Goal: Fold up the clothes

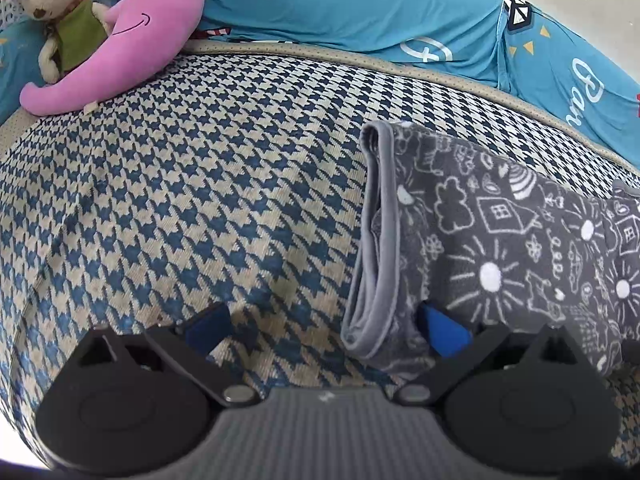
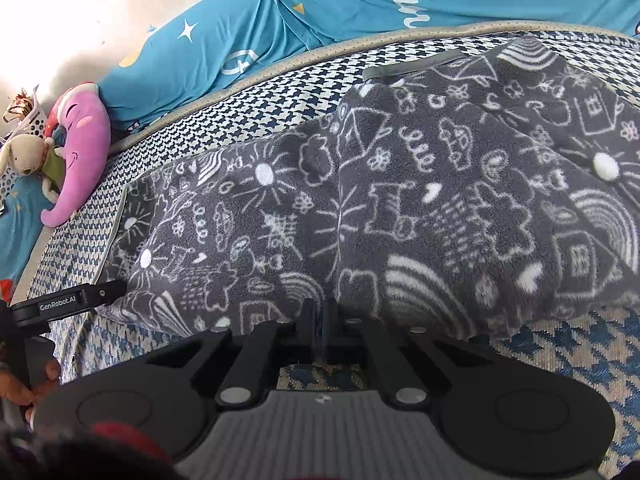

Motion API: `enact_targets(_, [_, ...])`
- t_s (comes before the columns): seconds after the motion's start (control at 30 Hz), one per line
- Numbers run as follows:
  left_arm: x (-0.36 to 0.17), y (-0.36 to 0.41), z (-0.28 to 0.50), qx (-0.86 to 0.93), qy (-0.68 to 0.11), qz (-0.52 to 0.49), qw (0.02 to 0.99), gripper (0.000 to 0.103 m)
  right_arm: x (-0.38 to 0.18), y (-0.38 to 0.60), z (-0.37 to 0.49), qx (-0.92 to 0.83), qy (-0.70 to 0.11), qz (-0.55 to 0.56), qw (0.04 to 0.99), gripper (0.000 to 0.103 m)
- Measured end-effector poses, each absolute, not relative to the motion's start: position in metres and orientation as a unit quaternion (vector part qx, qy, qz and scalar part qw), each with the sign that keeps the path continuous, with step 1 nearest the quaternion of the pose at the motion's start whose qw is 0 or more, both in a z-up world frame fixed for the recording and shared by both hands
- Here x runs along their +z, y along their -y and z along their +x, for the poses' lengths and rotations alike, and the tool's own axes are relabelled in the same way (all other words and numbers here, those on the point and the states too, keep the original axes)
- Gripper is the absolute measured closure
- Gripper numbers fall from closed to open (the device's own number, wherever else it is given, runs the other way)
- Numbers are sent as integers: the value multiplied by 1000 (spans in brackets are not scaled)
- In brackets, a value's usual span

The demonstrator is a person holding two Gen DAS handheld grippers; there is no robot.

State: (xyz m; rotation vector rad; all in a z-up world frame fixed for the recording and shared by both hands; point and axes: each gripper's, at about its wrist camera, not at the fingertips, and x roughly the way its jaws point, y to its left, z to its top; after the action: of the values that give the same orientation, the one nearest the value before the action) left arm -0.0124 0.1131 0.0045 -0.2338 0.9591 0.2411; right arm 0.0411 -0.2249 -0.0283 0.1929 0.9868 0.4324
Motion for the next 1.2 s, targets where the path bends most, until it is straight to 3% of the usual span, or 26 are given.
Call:
enact_targets(0.17, [10, -112, -12, 115, -456, -113, 875, 0, -19, 217, 31, 210, -448, 59, 867, 101])
enact_targets(0.3, [25, -110, -15, 104, -439, -114, 885, 0, -3, 209, 15, 225, -408, 30, 884, 87])
enact_targets(0.6, [46, -118, -11, 96, -429, -154, 885, 0, 3, 169, -8, 303, -366, -25, 880, 85])
enact_targets(1.0, [76, -131, 20, 94, -447, -116, 882, 0, 4, 105, -30, 373, -320, -83, 867, 66])
enact_targets(1.2, [65, -136, 13, 97, -440, -146, 881, 0, -4, 75, -40, 387, -300, -138, 861, 63])
